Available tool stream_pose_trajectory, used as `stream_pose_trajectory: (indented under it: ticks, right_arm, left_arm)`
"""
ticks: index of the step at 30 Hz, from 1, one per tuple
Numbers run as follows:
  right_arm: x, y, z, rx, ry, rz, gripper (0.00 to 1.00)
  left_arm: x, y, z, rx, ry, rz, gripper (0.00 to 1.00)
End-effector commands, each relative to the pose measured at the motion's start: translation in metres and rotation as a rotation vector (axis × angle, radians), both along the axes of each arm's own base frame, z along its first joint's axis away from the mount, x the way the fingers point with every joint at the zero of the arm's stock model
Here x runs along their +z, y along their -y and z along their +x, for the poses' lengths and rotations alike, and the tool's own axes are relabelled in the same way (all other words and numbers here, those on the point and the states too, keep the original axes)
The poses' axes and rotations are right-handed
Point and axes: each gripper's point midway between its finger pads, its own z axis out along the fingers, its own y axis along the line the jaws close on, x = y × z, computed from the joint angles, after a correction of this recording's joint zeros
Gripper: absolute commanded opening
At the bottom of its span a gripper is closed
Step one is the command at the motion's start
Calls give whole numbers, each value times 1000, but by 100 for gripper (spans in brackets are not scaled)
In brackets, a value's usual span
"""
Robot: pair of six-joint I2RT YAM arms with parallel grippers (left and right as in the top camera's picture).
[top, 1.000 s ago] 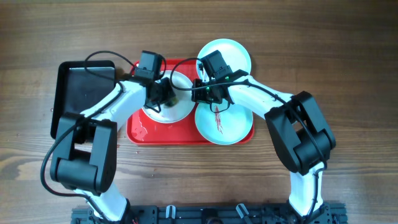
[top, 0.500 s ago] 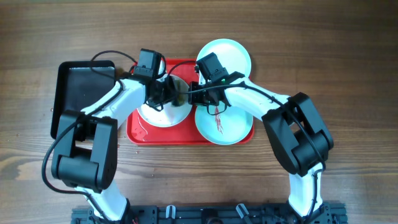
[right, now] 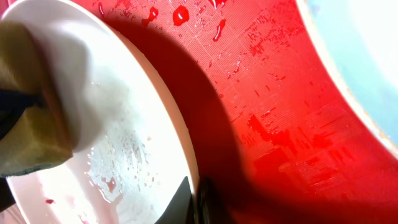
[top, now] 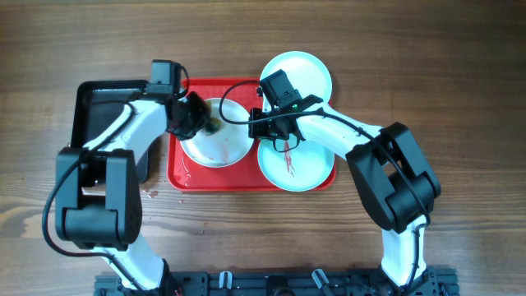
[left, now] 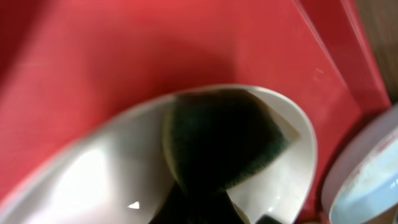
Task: Clean dirty plates on tray and stack at the side
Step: 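Scrub the white plate with the sponge while right gripper holds it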
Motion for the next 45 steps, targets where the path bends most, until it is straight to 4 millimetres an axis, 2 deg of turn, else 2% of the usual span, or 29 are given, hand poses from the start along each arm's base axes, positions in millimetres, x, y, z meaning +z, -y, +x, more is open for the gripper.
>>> stream_pose_trajectory:
  ticks: [1, 4, 8, 11, 12, 15, 17, 20, 23, 28, 30, 33, 36, 39, 42, 45]
  right_arm:
    - [-21, 3, -8, 16, -32, -38, 4]
    - [-21, 3, -8, 16, -31, -38, 4]
    - [-21, 3, -8, 19, -31, -39, 4]
    - [-20, 3, -7, 19, -27, -36, 4]
    - [-20, 3, -7, 19, -25, -35, 5]
    - [-21, 3, -8, 19, -27, -36, 4]
    - [-21, 3, -8, 19, -28, -37, 4]
    - [-21, 3, -8, 20, -28, -37, 4]
    - [-21, 3, -8, 20, -28, -37, 4]
    - [-20, 3, -7, 19, -25, -36, 4]
    - [-20, 3, -7, 19, -25, -35, 4]
    - [-20, 3, -7, 19, -26, -35, 5]
    - [-21, 3, -8, 20, -27, -36, 4]
    - [-21, 3, -8, 21, -26, -37, 4]
    - [-20, 3, -7, 21, -23, -35, 4]
    - [-20, 3, -7, 21, -23, -35, 4]
  left_arm:
    - [1, -17, 3, 99, -40, -39, 4]
    - [7, -4, 0, 3, -21, -110, 4]
    - [11, 25, -14, -241, 25, -140, 4]
    - [13, 47, -33, -429, 36, -162, 4]
    - [19, 65, -49, -561, 53, -223, 4]
    - [18, 70, -68, -636, 15, -239, 4]
    - [13, 62, -74, -635, -24, -200, 4]
    - [-2, 34, -73, -587, -81, -43, 4]
    - [-18, -16, -68, -419, -180, 236, 4]
    - [-18, -69, -50, -234, -178, 533, 4]
    - [-15, -76, -39, -188, -139, 574, 4]
    - [-11, -73, -16, -159, -46, 571, 4]
    - [-7, -57, 4, -159, 46, 495, 4]
    - [-3, -12, 11, -295, 125, 270, 4]
    - [5, 30, 3, -461, 180, 107, 4]
    - [3, 54, -18, -586, 156, 69, 4]
